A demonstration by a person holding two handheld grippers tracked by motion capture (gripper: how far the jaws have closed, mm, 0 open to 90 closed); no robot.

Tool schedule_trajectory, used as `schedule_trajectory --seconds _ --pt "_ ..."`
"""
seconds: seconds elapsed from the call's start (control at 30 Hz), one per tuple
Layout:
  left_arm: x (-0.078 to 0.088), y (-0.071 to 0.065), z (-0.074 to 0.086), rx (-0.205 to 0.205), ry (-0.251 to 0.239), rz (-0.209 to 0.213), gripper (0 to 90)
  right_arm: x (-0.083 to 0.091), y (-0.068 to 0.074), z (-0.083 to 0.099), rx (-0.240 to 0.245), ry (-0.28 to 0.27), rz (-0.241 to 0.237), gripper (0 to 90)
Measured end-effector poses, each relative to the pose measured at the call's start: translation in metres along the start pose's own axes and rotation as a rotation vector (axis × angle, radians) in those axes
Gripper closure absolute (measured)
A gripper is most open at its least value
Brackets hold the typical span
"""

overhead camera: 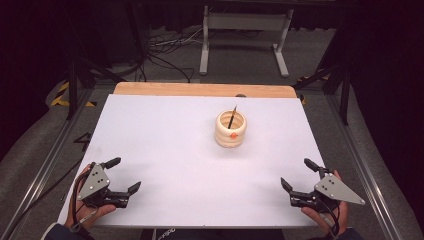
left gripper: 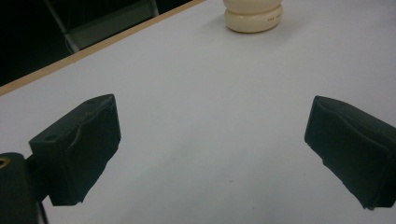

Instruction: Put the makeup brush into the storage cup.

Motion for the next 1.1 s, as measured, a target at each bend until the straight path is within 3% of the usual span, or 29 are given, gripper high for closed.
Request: schedule_trajectory --seconds 1.1 --pt "-0.0050 -0.0033 -0.0009 -0.004 0.013 0.017 4.8 -0.0025 0.0030 0.0035 -0.004 0.010 -0.026 9.3"
Point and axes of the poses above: each handheld gripper's, and its own axes: x roughly backward along the jaws, z roughly out of its underside, y roughly to its left, the point moved 10 cm from there along -x, roughly forward along the jaws, and after that the axes turned 4 degrees about y, right-handed, at the moved point
